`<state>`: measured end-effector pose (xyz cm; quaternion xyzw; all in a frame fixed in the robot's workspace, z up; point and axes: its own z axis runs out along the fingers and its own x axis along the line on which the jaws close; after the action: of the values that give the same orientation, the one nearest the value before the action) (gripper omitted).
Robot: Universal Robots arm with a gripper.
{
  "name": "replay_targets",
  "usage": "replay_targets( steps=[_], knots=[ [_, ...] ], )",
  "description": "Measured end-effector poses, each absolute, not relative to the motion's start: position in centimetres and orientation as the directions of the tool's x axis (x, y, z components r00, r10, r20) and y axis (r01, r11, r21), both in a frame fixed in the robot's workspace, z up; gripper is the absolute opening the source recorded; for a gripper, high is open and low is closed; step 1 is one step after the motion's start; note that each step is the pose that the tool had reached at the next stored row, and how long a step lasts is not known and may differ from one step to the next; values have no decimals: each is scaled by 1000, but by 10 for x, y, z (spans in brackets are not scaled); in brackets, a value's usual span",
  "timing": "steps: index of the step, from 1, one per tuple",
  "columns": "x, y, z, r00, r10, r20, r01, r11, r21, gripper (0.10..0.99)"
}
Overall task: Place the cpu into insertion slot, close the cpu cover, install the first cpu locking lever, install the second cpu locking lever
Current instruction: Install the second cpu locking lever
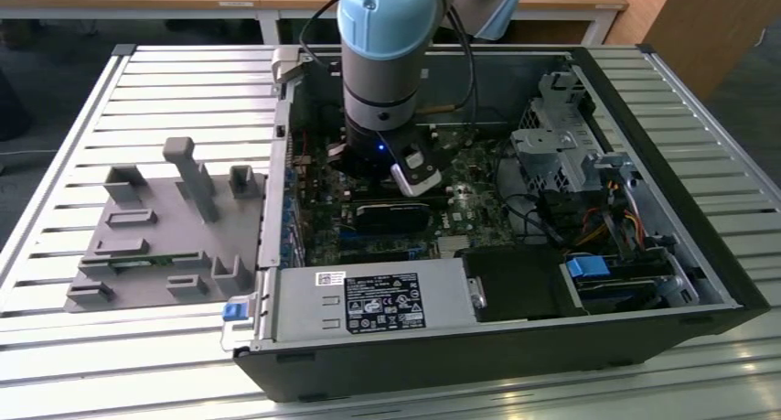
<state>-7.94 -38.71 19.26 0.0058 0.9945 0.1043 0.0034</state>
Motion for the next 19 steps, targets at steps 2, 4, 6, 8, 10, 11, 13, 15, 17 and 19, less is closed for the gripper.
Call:
replay_targets(
  steps=[2, 4, 6, 8, 10, 11, 13, 15, 17, 19],
  knots=[
    [-80, -386, 192, -1000, 12, -6, 11, 978, 208, 106],
    [-80, -386, 192, -1000, 12, -6, 11, 978, 209, 106],
    [-80, -386, 192, -1000, 12, -6, 11, 978, 209, 106],
    [-80, -386, 192, -1000, 12, -6, 11, 978, 209, 106],
    [-80, -386, 193, -1000, 12, -6, 11, 978, 209, 106],
    [-80, -386, 194, -1000, 12, -6, 11, 978, 209, 106],
    [-81, -386, 198, -1000, 12, -6, 11, 978, 209, 106],
    [-81, -386, 203, -1000, 12, -6, 11, 978, 209, 106],
    [-81, -385, 207, -1000, 12, -6, 11, 978, 210, 106],
    [-81, -384, 210, -1000, 12, -6, 11, 978, 209, 106]
  ],
)
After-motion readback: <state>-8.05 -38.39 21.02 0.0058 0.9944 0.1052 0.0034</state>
